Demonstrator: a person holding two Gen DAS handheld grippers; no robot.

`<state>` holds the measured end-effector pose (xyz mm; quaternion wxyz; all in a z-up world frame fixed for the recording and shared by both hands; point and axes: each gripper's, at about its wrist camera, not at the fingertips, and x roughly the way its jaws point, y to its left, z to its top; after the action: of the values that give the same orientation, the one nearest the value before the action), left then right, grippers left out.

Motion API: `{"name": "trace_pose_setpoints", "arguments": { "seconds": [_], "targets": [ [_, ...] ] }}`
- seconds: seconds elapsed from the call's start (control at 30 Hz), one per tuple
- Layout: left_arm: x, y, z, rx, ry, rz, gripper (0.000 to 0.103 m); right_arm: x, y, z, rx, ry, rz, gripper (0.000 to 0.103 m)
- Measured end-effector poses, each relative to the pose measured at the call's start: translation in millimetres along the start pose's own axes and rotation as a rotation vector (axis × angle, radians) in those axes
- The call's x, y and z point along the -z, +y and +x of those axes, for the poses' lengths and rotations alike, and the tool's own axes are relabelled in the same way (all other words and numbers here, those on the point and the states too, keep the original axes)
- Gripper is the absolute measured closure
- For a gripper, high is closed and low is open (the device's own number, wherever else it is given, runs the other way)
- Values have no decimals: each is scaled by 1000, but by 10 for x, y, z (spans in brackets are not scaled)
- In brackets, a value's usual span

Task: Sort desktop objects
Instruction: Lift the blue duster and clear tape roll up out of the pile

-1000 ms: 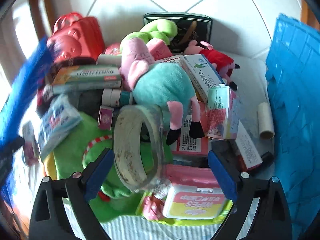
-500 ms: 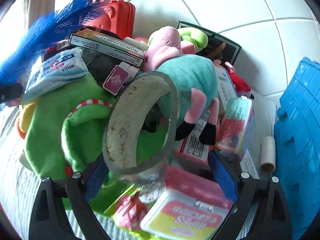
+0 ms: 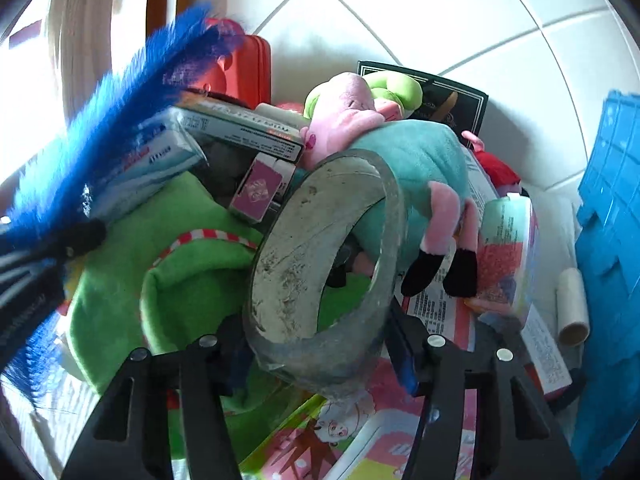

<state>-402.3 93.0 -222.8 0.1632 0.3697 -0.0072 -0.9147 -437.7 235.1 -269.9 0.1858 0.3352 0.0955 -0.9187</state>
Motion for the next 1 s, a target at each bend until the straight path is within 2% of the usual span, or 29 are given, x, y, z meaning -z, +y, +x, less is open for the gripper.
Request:
{"name": "trace_pose_setpoints", "arguments": {
  "seconds": [0.13,0.17,0.2,0.37,0.57,0.63,0.7,0.77,1.0],
  "targets": [
    [-59,30,-195,-2,-32,9,92,-78,29,-207,2,-27,19,49],
    [-83,41,-249,0,-39,9,92,-102,43,-261,-1,-32,20,56],
    [-108,52,-307,3,-47,10,92,-128,59,-308,1,-35,20,83],
    [-156,114,-461,31,-32,21,92,-226,29,-417,17,13,54,84],
    [10,9,-419,82,37,43,92,-35,-241,-500,23,78,182,84],
    [80,-97,-370,102,61,61,91,62,-261,-515,44,98,188,73],
    [142,-203,-322,117,77,76,91,150,-285,-525,42,109,198,45],
    [193,-298,-266,129,90,84,91,215,-293,-531,45,114,189,35],
    [318,-556,-69,140,131,117,91,364,-465,-536,59,102,199,31]
  ]
}}
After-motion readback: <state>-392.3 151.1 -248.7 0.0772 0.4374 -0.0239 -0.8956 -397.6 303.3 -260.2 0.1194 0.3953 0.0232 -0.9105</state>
